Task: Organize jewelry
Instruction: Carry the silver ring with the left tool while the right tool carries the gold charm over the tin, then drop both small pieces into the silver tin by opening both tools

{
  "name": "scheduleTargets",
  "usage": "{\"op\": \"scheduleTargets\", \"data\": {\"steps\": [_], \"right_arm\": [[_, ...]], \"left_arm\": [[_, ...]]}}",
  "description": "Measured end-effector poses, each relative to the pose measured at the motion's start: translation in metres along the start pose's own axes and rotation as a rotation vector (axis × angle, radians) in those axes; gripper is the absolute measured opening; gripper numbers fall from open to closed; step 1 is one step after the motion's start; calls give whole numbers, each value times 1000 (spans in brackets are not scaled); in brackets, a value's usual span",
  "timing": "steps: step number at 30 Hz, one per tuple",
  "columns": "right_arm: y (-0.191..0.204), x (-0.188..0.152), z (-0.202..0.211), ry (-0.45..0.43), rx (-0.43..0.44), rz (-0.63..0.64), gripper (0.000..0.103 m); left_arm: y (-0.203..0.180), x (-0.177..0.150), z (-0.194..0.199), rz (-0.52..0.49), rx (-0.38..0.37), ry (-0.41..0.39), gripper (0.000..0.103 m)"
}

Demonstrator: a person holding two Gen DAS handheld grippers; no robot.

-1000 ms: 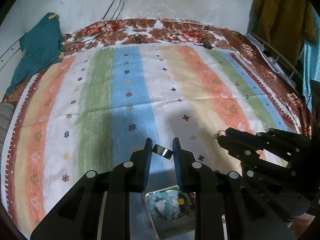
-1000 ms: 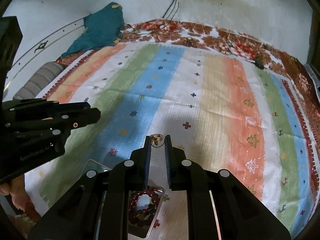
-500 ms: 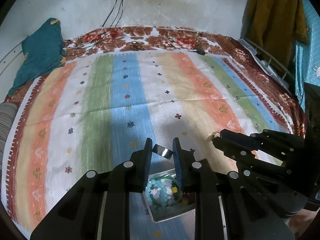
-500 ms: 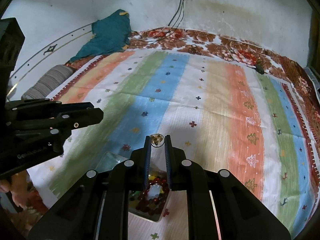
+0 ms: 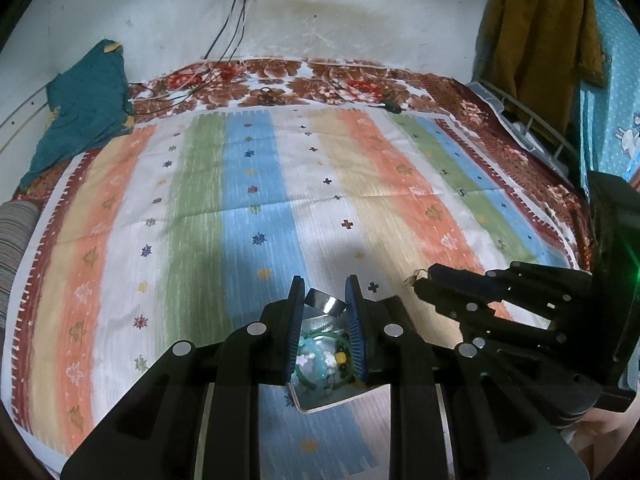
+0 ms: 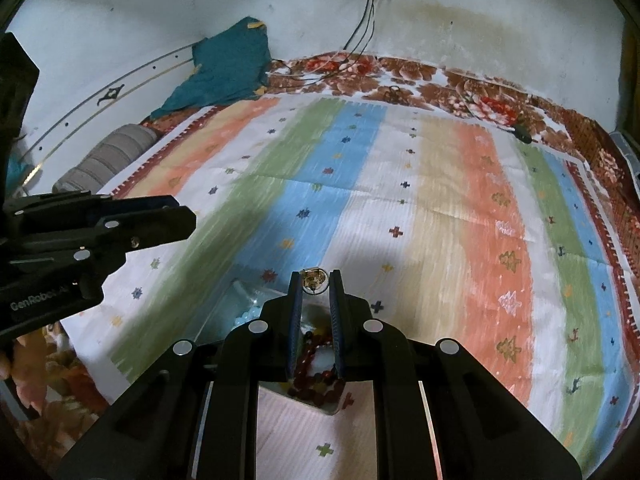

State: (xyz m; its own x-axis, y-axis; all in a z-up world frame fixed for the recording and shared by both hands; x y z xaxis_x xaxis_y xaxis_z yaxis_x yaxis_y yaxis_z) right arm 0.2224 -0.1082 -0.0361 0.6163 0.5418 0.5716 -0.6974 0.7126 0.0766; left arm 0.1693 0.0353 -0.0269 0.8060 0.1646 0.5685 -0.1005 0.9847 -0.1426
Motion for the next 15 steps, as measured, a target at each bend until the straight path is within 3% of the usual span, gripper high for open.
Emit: {"op": "scheduleTargets", "data": {"steps": [5, 6, 8, 9, 15], "right_arm": [[6, -5, 0, 9, 5, 21, 15], [8, -6, 2, 9, -4, 28, 18], [8, -7, 7, -6, -9, 28, 34], [8, -8, 10, -15, -12, 25, 40], [3, -11, 15, -16, -23, 8, 42]], "left_arm": [[-2, -3, 0, -3, -13, 11, 21], [-1, -3, 0, 4, -19, 17, 22], [2, -4, 1, 18, -31, 21, 38], [3, -4, 1, 22, -36, 22, 39], [10, -8, 7, 53, -33, 16, 42]]}}
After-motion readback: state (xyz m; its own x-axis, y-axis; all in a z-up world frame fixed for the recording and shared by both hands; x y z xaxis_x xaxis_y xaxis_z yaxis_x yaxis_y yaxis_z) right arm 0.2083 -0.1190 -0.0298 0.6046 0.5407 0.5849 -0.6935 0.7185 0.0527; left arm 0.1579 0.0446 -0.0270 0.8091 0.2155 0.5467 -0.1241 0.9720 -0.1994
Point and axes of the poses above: each gripper's, at about its wrist camera, not at the fingertips, and z roughly against the way its jaws point, y to its left, x to its top, the point moved 1 cm from there along -z, roughly the way its jaws point, and after that the axes turned 6 degrees about y, right-handed, at the moved point
